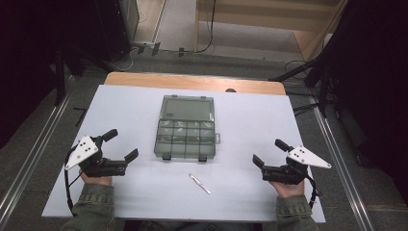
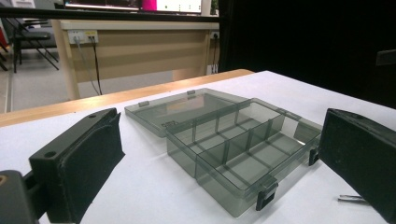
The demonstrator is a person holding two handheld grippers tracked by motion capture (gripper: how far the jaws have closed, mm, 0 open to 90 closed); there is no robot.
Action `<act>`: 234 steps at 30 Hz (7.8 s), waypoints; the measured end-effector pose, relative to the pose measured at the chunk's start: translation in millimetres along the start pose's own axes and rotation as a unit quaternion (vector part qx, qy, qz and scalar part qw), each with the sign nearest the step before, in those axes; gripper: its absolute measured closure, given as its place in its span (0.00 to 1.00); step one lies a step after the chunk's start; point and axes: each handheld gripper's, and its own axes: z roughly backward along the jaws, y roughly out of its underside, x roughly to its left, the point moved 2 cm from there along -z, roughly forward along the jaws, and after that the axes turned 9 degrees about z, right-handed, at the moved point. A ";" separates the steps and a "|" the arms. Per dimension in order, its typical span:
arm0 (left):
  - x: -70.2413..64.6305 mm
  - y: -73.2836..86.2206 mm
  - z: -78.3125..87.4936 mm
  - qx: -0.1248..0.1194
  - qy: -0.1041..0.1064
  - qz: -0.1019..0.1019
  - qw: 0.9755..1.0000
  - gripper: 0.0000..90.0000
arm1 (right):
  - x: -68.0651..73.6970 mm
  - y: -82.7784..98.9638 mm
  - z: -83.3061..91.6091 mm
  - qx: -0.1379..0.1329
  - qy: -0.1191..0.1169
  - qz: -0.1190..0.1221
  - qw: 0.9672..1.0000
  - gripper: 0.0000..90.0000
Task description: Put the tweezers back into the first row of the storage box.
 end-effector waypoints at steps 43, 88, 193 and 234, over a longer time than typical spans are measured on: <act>1.9 0.6 -1.4 0.003 0.008 0.014 1.000 0.00 | 52.2 -11.5 -31.8 0.091 -0.099 0.076 0.988 0.01; -1.0 1.3 -0.9 0.006 0.016 0.019 1.000 0.00 | 113.3 -13.6 -85.5 0.284 -0.174 0.153 0.930 0.00; 0.0 2.3 -3.0 0.006 0.022 0.029 0.999 0.00 | 143.3 -74.1 -138.1 0.400 -0.143 0.207 0.881 0.96; 1.0 4.8 1.4 0.011 0.019 0.032 0.999 0.00 | 98.1 -111.6 -200.4 0.356 -0.080 0.210 0.907 0.96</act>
